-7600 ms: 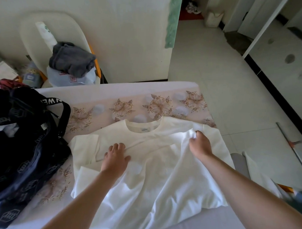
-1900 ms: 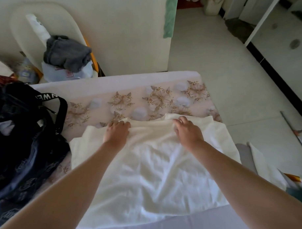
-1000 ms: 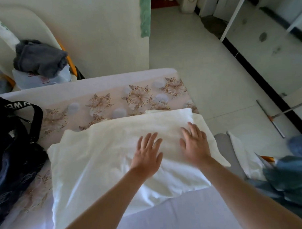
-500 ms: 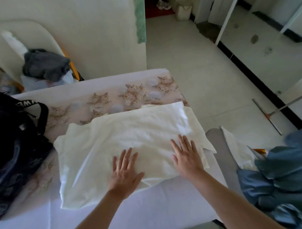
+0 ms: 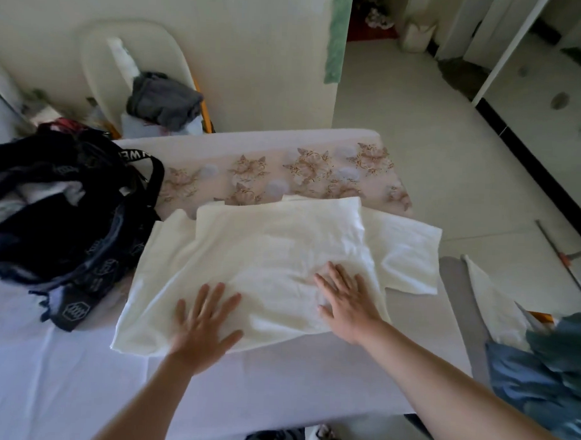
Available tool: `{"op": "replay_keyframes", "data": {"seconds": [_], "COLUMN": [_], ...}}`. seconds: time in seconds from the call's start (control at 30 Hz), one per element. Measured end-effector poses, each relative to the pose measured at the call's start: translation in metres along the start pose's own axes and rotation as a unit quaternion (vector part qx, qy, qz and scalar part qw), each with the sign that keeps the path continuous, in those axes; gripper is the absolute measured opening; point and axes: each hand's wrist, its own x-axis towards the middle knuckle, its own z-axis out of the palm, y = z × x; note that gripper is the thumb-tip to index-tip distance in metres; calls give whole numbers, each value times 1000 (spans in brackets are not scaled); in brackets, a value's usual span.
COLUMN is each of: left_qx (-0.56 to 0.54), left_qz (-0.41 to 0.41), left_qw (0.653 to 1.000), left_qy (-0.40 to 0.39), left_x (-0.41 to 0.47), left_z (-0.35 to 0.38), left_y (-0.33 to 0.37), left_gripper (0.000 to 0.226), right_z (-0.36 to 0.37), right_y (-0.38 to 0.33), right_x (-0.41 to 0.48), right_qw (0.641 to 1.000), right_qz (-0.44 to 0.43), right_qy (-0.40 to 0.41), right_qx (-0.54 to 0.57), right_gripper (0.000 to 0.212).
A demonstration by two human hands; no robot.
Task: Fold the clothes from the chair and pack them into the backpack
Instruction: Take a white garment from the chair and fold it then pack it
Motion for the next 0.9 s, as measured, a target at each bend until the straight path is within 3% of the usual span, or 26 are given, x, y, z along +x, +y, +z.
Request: {"op": "replay_keyframes", "data": {"seconds": [0.1, 0.17, 0.23, 0.3, 0.4, 0.57, 0.9], "left_qx": [-8, -27, -59, -100, -141, -148, -24], "left_qz": [0, 12, 38, 81, 161, 261, 289], "left_qw": [998, 995, 993, 989, 976, 954, 950], "left_qy": [68, 90, 93, 72, 40, -21, -115], "left_x": [17, 41, 67, 92, 129, 182, 273], "left_z": [-19, -32, -43, -53, -67, -77, -76], "left_y": [13, 36, 67, 105, 162, 246, 358], "left_gripper": [49, 39, 33, 25, 29, 35, 54], "right_z": [3, 1, -7, -21, -35, -31, -19], "right_y": [9, 20, 34, 53, 88, 132, 163], "right_x": [-9, -15, -18, -19, -23, -35, -40], "right_qw": [1000, 997, 984, 970, 963, 959, 921], "right_qz": [4, -19, -13, 48, 149, 210, 287], "right_qy": [16, 45, 131, 203, 206, 165, 200], "right_qx": [10, 64, 117, 121, 91, 97, 173], "right_gripper": [73, 62, 45, 36, 30, 20, 10]}}
